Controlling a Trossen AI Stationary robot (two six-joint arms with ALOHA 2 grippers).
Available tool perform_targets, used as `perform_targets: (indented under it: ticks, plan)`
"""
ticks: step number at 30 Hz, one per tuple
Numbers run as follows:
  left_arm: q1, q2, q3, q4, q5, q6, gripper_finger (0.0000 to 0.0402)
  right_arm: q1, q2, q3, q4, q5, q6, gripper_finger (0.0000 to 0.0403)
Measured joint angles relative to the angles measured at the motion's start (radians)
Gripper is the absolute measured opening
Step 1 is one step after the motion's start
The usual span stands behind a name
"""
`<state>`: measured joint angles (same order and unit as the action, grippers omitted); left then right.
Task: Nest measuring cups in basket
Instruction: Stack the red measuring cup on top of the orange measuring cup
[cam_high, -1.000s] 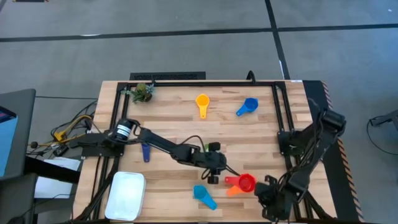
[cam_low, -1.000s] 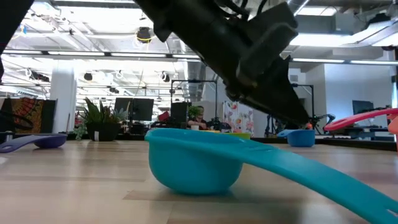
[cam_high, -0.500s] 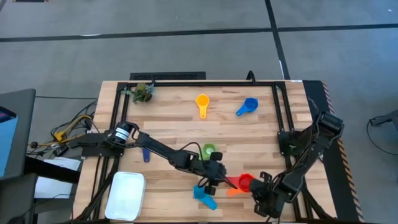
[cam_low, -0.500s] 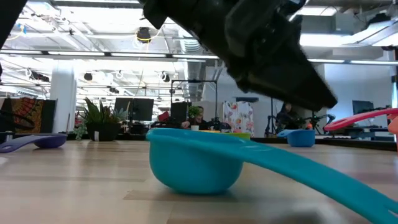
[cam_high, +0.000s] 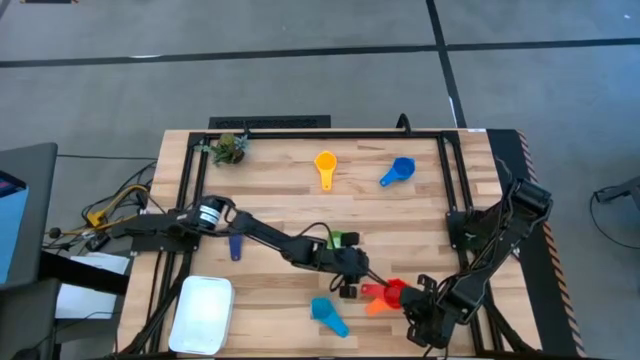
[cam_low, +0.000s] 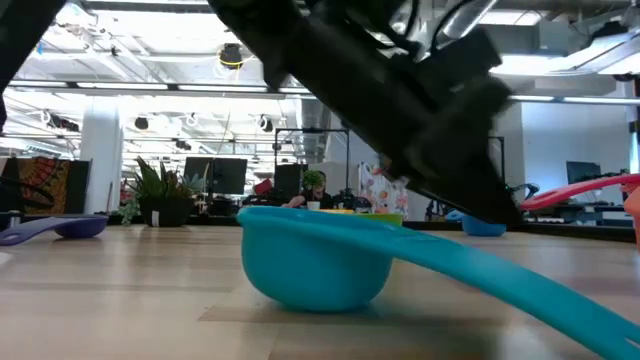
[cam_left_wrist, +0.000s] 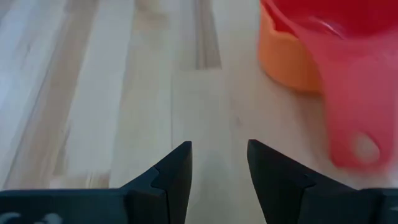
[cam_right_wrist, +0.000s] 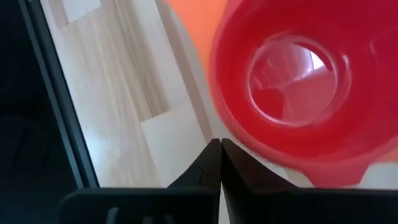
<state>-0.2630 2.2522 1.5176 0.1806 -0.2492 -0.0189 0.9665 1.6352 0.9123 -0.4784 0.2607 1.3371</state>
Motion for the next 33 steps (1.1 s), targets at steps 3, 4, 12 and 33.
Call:
perform_targets:
  ticks: [3,4,12,33]
  plan:
    - [-0.002,-0.007,0.014,-0.009,0.014,0.003,0.0144,0.001,0.000,0.000,-0.008,0.003,0.006,0.0024]
    - [-0.002,-0.010,0.015,-0.006,0.034,-0.001,0.0144,0.000,0.000,0.000,-0.011,0.004,0.006,0.0021]
    - [-0.032,-0.007,0.013,-0.017,0.148,-0.005,0.0144,-0.026,0.000,0.000,-0.043,0.060,0.001,0.0021]
    - [-0.077,-0.009,0.060,-0.014,0.181,-0.011,0.0144,-0.141,0.000,0.000,-0.046,0.118,0.052,0.0029]
